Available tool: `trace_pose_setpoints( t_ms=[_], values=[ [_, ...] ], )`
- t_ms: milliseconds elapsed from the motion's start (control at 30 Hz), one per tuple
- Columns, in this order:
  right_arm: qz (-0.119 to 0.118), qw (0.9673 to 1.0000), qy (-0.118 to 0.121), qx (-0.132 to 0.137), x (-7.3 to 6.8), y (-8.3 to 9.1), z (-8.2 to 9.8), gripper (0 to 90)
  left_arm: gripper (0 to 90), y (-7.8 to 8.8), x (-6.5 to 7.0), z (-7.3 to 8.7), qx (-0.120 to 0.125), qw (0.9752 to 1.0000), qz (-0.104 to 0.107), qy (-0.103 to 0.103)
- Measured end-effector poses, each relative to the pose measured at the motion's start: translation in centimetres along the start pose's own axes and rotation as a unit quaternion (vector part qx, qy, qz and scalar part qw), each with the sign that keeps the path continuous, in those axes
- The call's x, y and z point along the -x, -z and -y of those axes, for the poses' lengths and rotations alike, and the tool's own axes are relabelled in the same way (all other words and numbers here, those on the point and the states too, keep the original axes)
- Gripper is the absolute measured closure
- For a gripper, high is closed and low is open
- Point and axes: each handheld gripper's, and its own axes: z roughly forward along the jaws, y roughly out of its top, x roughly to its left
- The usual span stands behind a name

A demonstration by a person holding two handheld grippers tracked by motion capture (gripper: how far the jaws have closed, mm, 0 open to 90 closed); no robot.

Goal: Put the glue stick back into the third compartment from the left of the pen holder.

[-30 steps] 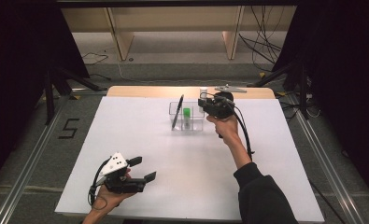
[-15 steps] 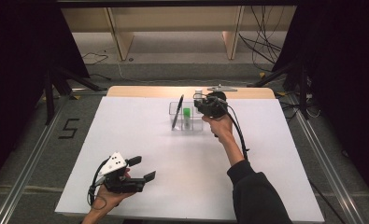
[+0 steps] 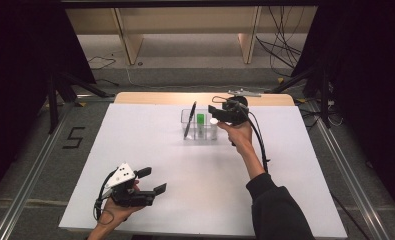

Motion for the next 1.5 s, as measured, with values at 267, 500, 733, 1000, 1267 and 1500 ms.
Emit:
trace_pose_setpoints(
  t_ms=[267,500,733,1000,1267,1500],
  values=[
    [-0.019,0.9997,0.015,-0.006,0.1,2.6,0.4,34.2,17.9,0.1,-0.3,0.0,0.006,0.9997,0.01,0.02],
    [-0.042,0.9989,0.014,-0.015,0.2,4.2,1.8,32.6,17.8,0.0,-0.3,0.0,0.002,0.9998,0.008,0.018],
    [-0.056,0.9981,0.017,-0.017,-0.2,5.2,2.5,29.7,17.6,0.0,-0.3,0.1,0.001,0.9999,0.008,0.015],
    [-0.073,0.9968,0.031,-0.011,-1.0,6.9,3.8,26.5,17.5,-0.1,-0.2,0.1,0.0,0.9998,0.01,0.016],
    [-0.095,0.9947,0.038,-0.001,-1.5,9.4,5.4,25.2,17.3,-0.1,-0.2,0.1,-0.001,0.9998,0.011,0.017],
    [-0.104,0.9939,0.038,0.001,-1.4,11.2,7.1,24.0,17.1,-0.1,-0.2,0.1,-0.003,0.9998,0.012,0.019]
  ],
)
